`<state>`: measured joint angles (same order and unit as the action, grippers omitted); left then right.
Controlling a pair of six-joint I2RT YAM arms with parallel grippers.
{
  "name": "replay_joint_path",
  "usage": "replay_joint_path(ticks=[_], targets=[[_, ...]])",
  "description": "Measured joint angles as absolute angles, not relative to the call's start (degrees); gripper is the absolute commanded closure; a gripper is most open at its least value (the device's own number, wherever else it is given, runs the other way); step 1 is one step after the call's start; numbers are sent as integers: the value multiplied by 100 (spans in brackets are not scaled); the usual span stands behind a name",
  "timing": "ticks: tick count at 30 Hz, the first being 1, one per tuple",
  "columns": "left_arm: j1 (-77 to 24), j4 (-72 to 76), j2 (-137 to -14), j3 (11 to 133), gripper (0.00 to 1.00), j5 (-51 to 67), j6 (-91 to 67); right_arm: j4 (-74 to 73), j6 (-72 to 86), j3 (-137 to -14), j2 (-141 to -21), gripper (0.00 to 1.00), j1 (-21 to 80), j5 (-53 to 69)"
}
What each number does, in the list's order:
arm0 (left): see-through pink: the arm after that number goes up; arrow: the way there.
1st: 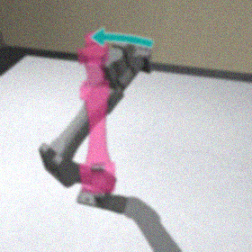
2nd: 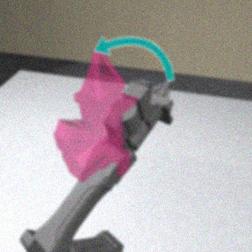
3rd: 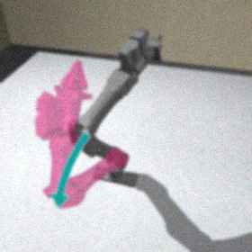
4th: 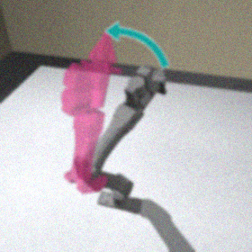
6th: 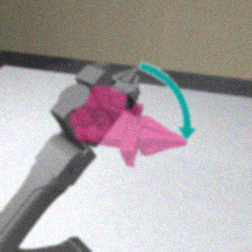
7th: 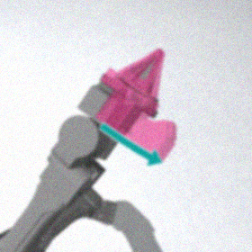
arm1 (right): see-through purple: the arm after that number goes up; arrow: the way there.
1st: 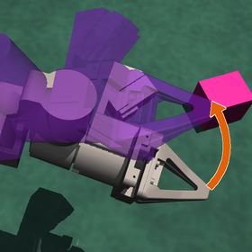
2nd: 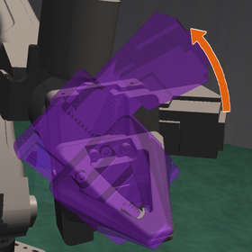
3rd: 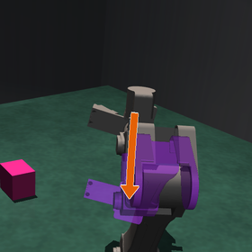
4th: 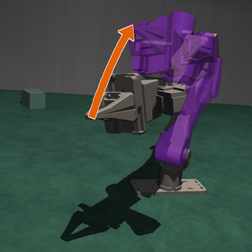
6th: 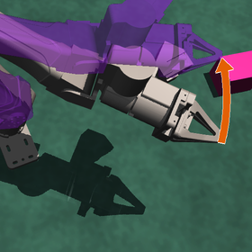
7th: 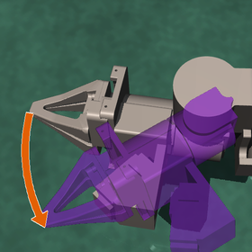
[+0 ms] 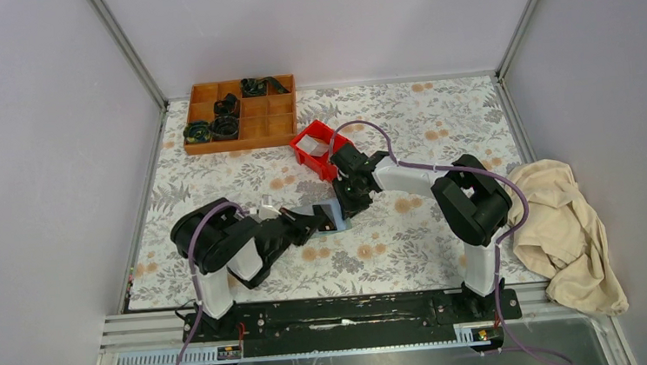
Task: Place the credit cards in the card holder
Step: Insert the credit card into the card holder.
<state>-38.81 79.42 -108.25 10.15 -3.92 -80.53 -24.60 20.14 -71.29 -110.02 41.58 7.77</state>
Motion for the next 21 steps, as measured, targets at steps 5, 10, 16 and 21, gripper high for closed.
replay_joint_path(ticks=[5, 10, 16, 21], targets=[[-3903, 7483, -10300, 880, 100, -552, -7935, -2460, 2014, -7129, -11002, 69, 4156, 788], [-3889, 6965, -9810, 878, 100, -646, -7669, -2460, 2014, -7129, -11002, 69, 4156, 794], [-3883, 6556, -9675, 1009, 100, -642, -7303, -2460, 2012, -7129, -11002, 69, 4152, 801], [-3872, 6462, -9677, 1076, 100, -642, -7094, -2460, 2010, -7129, -11002, 69, 4152, 803]])
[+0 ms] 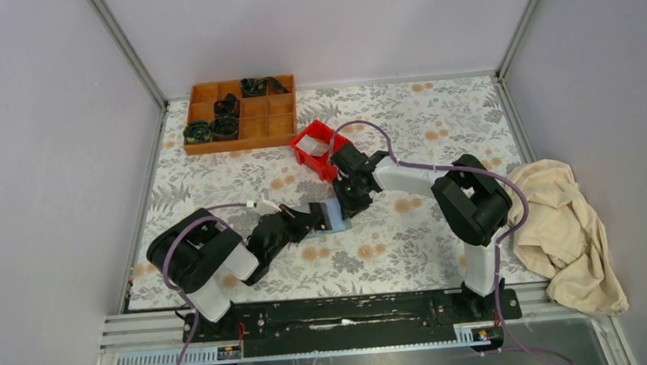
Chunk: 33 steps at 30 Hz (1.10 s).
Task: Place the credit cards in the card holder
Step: Insert the credit card into the card holder.
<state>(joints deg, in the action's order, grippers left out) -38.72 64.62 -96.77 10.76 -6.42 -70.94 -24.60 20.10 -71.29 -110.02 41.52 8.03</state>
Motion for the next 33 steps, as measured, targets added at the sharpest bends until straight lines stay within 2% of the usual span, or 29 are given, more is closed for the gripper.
replay_joint_path(ticks=[25, 33], targets=[[-4123, 6377, -9870, 1295, 100, -1009, -6958, -2460, 2010, -7129, -11008, 69, 4150, 808], [-4239, 6366, -9959, 1393, 90, -1142, -7019, -2460, 2012, -7129, -11008, 69, 4147, 814]])
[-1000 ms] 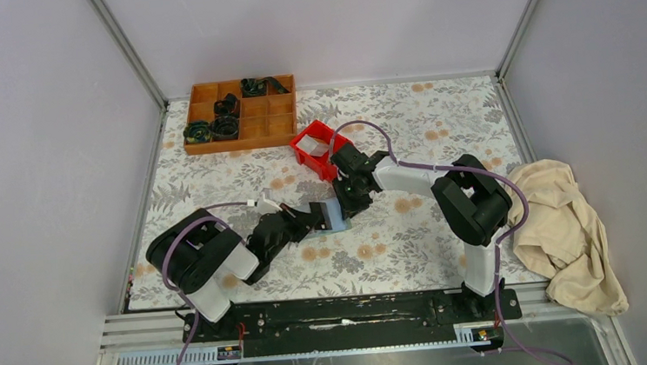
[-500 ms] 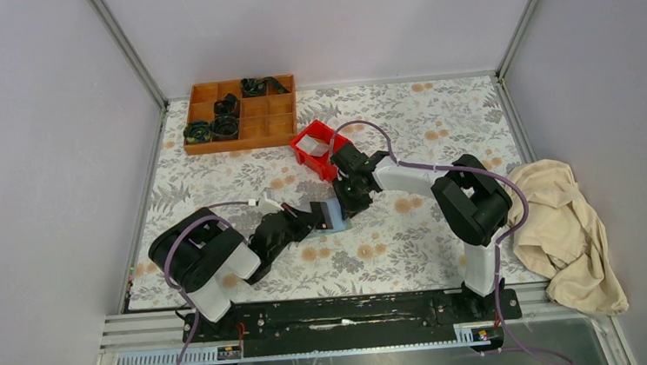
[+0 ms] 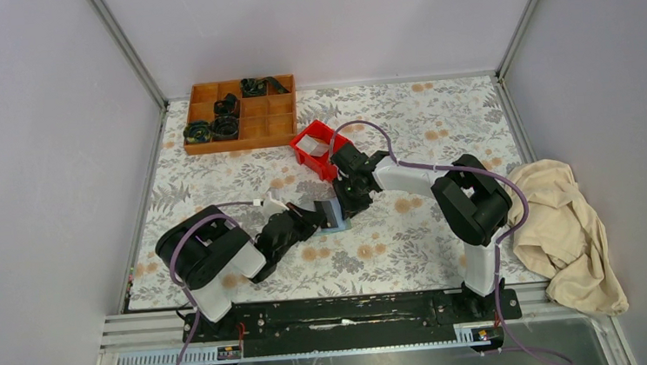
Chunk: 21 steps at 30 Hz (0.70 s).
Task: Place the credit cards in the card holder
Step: Insert the credit card into the card holder.
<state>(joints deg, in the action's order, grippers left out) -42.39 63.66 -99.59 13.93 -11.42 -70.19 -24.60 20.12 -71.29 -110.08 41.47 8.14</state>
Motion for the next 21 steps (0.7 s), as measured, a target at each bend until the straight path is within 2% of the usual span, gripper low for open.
replay_joint_path(ticks=[9, 13, 21], targets=[[-4300, 6128, -9854, 1415, 62, -1140, -7028, -2458, 2012, -7129, -11008, 69, 4145, 821], [-4313, 5669, -9456, 1406, 56, -1151, -6995, -2458, 2012, -7129, -11008, 69, 4145, 821], [-4316, 4633, -8770, 1369, 50, -1328, -6941, -2458, 2014, -7129, -11008, 69, 4145, 821]])
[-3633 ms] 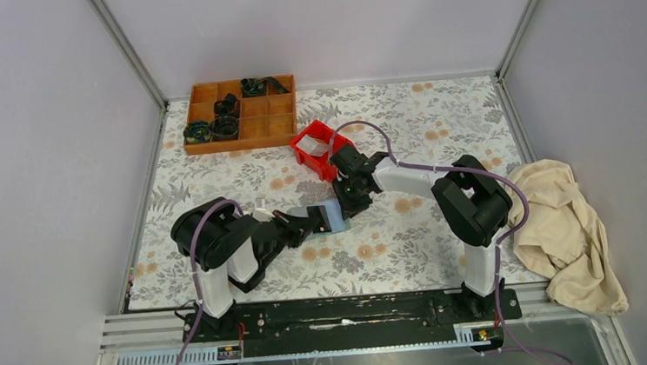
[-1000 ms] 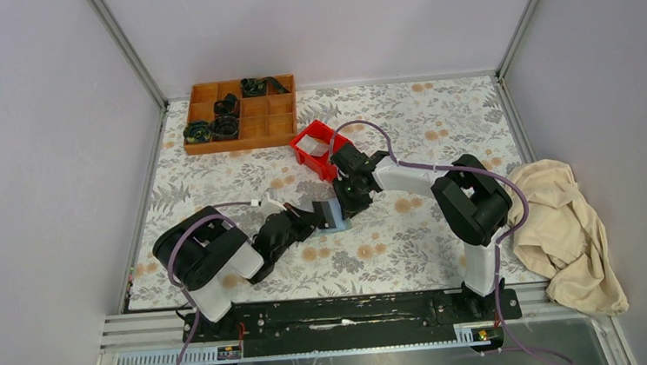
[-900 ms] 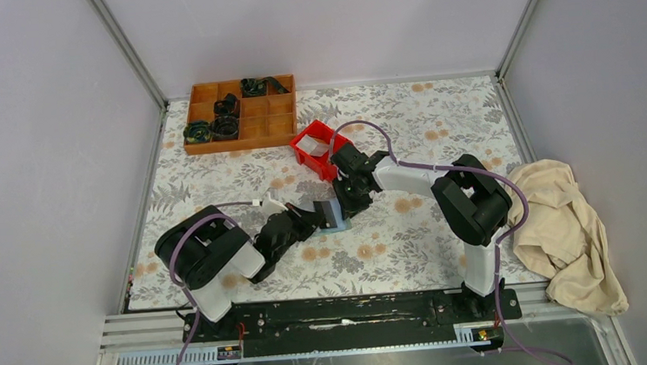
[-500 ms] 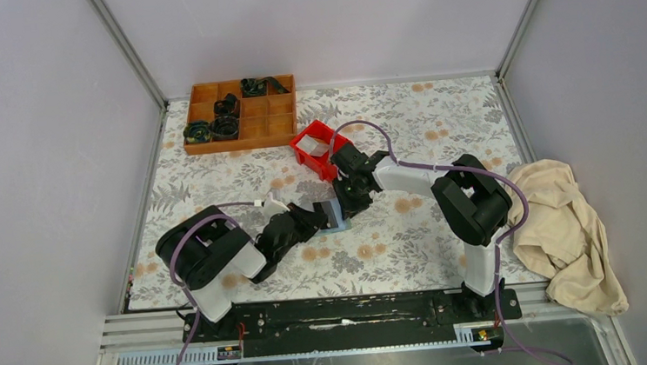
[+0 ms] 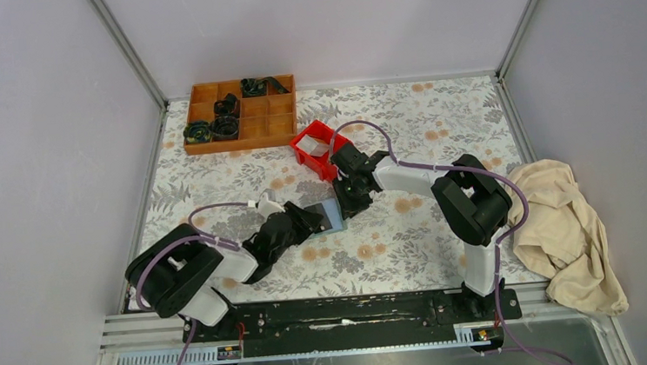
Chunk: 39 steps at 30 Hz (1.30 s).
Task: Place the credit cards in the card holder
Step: Insert the credit card into the card holder.
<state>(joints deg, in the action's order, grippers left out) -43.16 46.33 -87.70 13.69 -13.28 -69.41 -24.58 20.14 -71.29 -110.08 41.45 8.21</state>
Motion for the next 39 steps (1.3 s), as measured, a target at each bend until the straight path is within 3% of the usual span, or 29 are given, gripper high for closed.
replay_joint_path(ticks=[9, 39], targets=[[-4316, 3857, -8294, 1444, 45, -1503, -6794, -2458, 2014, -7129, -11008, 69, 4145, 821], [-4346, 2565, -8029, 1927, 43, -1699, -6427, -2786, 2008, -7550, -11080, 69, 4445, 810]])
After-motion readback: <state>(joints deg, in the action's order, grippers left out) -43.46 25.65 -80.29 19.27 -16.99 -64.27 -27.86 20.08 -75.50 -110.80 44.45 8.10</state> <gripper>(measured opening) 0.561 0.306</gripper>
